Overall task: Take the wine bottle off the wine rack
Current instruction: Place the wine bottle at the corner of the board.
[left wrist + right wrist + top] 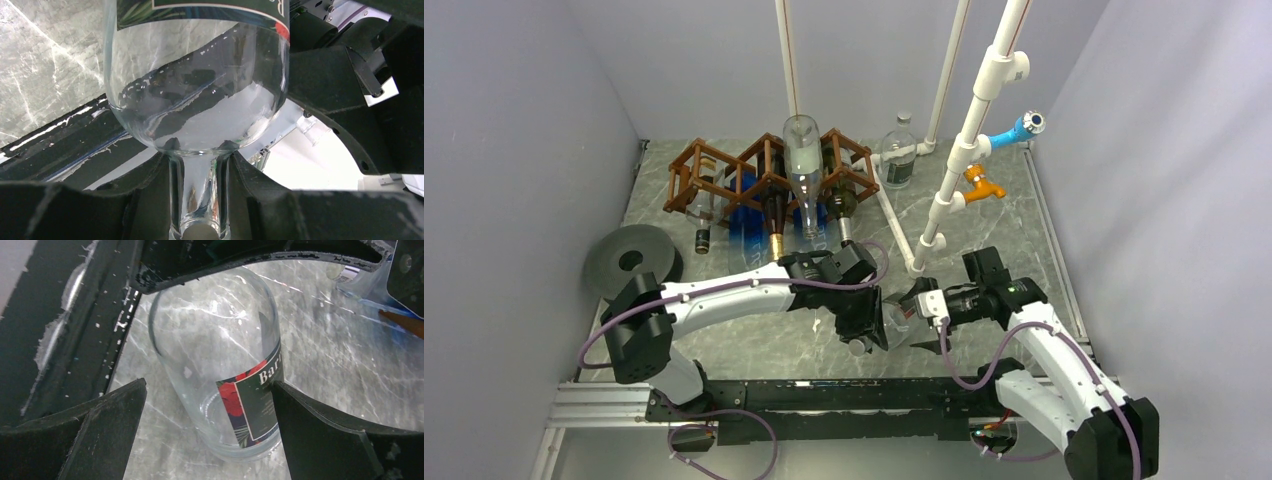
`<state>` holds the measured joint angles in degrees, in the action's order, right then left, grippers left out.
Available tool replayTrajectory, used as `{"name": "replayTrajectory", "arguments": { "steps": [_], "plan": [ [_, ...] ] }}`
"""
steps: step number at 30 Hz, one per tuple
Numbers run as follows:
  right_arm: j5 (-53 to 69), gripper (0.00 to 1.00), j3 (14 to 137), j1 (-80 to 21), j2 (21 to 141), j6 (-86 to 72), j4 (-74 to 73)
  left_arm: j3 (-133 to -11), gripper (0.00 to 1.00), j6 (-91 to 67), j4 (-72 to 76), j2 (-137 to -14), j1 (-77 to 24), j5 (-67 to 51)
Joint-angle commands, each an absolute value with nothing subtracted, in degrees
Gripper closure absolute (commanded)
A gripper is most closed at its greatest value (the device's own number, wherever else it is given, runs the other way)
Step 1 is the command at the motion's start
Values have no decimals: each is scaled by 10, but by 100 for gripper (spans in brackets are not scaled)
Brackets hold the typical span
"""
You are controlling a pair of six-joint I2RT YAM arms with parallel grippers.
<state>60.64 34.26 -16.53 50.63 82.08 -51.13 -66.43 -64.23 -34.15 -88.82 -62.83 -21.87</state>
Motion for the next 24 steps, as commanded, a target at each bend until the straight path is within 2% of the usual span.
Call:
{"name": "replayTrajectory", "arguments": {
  "steps": [1, 4, 8, 24],
  "plan": [
    [570, 1, 327, -185, 510, 783, -427, -719, 94, -637, -262, -872, -632, -255],
    [551, 1, 317, -191, 512, 779, -413, -720, 90, -640, -255, -877, -632, -263],
    [535, 2, 309, -195, 515, 782, -407, -730, 78, -642, -251, -884, -632, -269],
    [530, 9, 323, -197, 556, 780, -437, -731, 44, -644, -236, -875, -629, -281]
  ]
}}
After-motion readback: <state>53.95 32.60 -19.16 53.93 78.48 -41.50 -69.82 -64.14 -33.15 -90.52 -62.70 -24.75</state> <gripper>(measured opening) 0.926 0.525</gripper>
